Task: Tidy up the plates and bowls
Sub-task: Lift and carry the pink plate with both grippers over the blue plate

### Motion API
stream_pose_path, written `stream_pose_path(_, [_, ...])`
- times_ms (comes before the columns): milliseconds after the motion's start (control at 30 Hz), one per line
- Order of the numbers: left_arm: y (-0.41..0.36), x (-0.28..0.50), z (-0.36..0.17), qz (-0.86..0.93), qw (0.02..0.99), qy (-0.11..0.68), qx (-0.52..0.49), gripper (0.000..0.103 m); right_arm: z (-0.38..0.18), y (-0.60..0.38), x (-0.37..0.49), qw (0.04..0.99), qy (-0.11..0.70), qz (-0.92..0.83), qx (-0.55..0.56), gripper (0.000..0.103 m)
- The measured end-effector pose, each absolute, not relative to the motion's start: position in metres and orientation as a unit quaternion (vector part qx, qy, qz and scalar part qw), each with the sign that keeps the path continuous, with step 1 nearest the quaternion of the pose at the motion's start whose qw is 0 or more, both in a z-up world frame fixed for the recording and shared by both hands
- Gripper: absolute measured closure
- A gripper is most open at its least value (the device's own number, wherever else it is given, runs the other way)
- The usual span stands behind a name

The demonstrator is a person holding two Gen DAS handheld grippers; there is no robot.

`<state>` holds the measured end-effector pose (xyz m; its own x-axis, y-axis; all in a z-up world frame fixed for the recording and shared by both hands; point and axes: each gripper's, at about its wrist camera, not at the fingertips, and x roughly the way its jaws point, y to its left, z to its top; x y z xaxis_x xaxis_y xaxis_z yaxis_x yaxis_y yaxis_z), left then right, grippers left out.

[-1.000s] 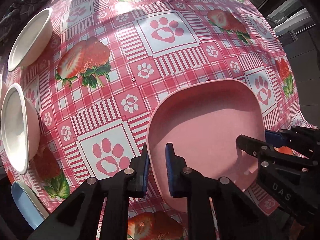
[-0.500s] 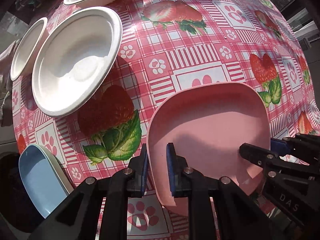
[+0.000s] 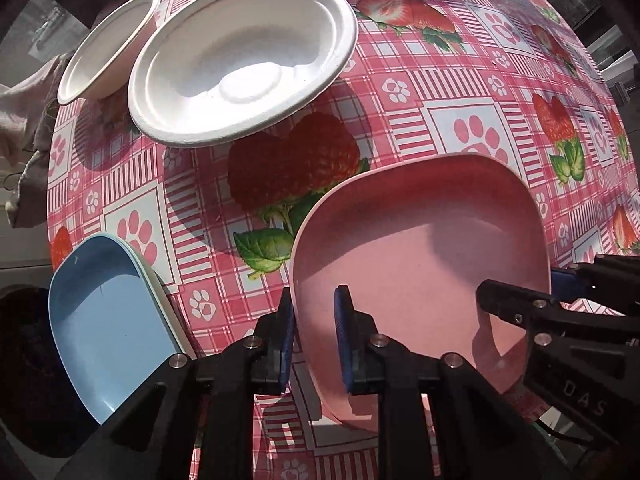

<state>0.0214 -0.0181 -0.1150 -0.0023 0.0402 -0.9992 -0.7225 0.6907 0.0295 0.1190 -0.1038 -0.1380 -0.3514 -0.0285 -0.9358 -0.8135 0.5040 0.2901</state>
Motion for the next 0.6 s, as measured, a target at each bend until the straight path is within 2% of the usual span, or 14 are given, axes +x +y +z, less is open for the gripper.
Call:
stream_pose_path(167, [-0.039, 0.056, -0.110, 0.288, 0.657, 0.638, -0.281, 0.084, -0.140, -0.109, 0.148, 0.484, 0.726, 0.397, -0.285, 0.074])
stream_pose_path(600, [-0.038, 0.013, -0.089, 0.277, 0.658, 0.636, -0.291, 0.085, -0.125, -0.109, 0.142, 0.464, 0.744, 0.392, -0.280, 0.074])
